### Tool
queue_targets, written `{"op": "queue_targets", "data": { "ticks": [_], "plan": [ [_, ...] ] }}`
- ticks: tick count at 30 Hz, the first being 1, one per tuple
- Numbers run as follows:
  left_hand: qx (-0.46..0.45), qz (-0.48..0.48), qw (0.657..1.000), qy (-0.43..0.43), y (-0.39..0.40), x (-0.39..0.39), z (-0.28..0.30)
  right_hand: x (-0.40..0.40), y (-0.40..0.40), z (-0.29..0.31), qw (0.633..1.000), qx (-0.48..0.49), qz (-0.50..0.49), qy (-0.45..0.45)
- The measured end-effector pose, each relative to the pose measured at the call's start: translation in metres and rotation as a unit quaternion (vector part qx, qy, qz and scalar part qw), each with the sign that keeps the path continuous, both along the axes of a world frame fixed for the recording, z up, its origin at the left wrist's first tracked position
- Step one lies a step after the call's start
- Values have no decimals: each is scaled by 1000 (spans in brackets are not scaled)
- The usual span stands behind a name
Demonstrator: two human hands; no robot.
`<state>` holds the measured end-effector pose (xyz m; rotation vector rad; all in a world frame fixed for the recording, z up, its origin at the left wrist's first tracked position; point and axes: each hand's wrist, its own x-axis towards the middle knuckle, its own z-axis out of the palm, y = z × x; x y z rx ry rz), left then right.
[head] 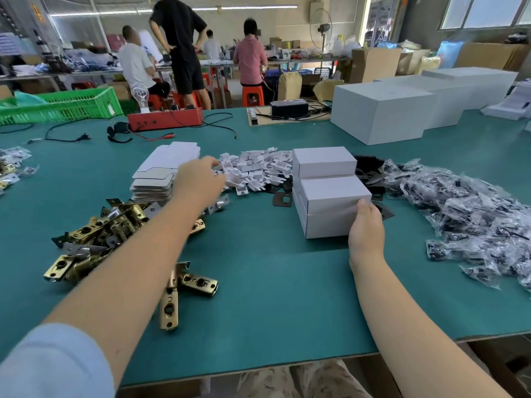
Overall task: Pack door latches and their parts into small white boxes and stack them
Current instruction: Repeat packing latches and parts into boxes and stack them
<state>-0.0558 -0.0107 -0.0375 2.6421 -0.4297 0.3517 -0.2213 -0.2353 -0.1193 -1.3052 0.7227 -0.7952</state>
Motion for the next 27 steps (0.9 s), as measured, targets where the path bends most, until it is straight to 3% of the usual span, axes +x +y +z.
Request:
{"op": "queue_targets", "data": {
  "ticks": [3, 7, 10, 18, 22, 24, 27],
  "plan": [
    [189, 70, 978, 46, 14, 28, 3, -2, -1, -2, 1000, 2, 1, 4],
    [277, 58, 950, 131, 23, 47, -6, -1, -4, -5, 1000, 12, -5, 8],
    [334, 60, 932, 124, 20, 51, -11, 2, -5, -6, 1000, 22, -12, 5],
    [359, 47, 932, -24, 18, 49, -13, 4, -5, -3, 999, 35, -25, 5],
    [213, 40, 972, -91, 17, 47, -12, 5, -3, -3, 999, 32, -29, 0],
    [170, 80, 981, -42, 17, 48, -11, 4, -3, -3, 999, 25, -30, 0],
    [175, 128, 975, 49, 18, 50, -12, 4, -3, -3, 999, 15, -28, -2]
  ]
}}
